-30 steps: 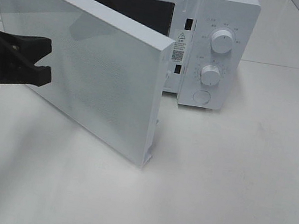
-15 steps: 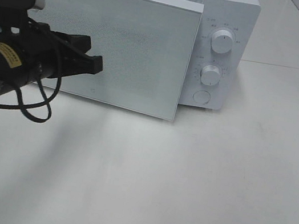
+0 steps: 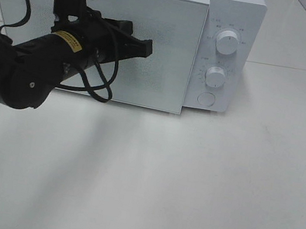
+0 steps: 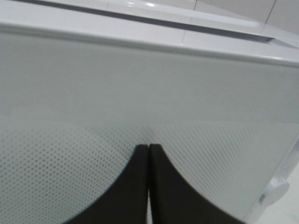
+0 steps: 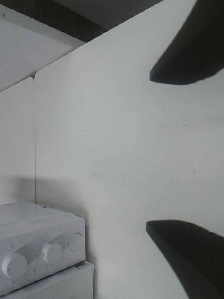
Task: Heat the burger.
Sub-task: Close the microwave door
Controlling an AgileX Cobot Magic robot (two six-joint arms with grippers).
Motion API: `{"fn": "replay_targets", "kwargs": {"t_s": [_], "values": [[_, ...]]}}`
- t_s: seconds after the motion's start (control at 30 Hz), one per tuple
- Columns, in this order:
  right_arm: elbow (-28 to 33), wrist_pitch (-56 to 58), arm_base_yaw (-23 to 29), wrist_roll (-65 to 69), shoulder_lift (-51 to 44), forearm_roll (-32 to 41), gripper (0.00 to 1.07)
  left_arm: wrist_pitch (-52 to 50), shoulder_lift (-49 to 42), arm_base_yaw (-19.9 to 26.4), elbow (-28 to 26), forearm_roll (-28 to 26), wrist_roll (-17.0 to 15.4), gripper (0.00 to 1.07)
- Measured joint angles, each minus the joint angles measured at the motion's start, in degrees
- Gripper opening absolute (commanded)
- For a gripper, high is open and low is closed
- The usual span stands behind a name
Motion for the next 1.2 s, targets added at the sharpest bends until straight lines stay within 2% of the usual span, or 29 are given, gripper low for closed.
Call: {"fn": "replay_targets", "kwargs": {"t_s": [0.3, 0.4, 0.5, 0.57, 0.67, 0.9, 1.17, 1.2], "values": [[0.0, 0.0, 0.0, 0.0, 0.0, 0.0, 0.75, 3.5, 4.5, -1.1, -6.5, 0.9, 0.1, 0.00], [0.0, 0.0, 0.0, 0.0, 0.0, 0.0, 0.75, 3.6, 4.8, -1.1, -7.0, 0.9, 0.2, 0.00], [0.0, 0.0, 0.0, 0.0, 0.0, 0.0, 0.74, 4.3, 5.8, -1.3, -8.4, 0.9, 0.9, 0.00], [0.0, 0.0, 0.0, 0.0, 0.0, 0.0, 0.74, 5.8, 7.1, -1.0, -10.7, 0.3, 2.9, 0.00], [0.0, 0.0, 0.0, 0.0, 0.0, 0.0, 0.74, 7.8, 7.4, -1.0, -11.7, 0.6, 3.3, 0.00], [0.0, 0.0, 0.0, 0.0, 0.0, 0.0, 0.74, 10.0, 7.5, -1.3, -12.4, 0.5, 3.5, 0.00], [0.0, 0.0, 0.0, 0.0, 0.0, 0.0, 0.74, 17.4, 3.2, -2.1, -10.9, -2.9, 4.1, 0.00], [0.0, 0.0, 0.0, 0.0, 0.0, 0.0, 0.74, 21.8, 1.4, -2.2, -10.0, -2.9, 4.2, 0.08]]}}
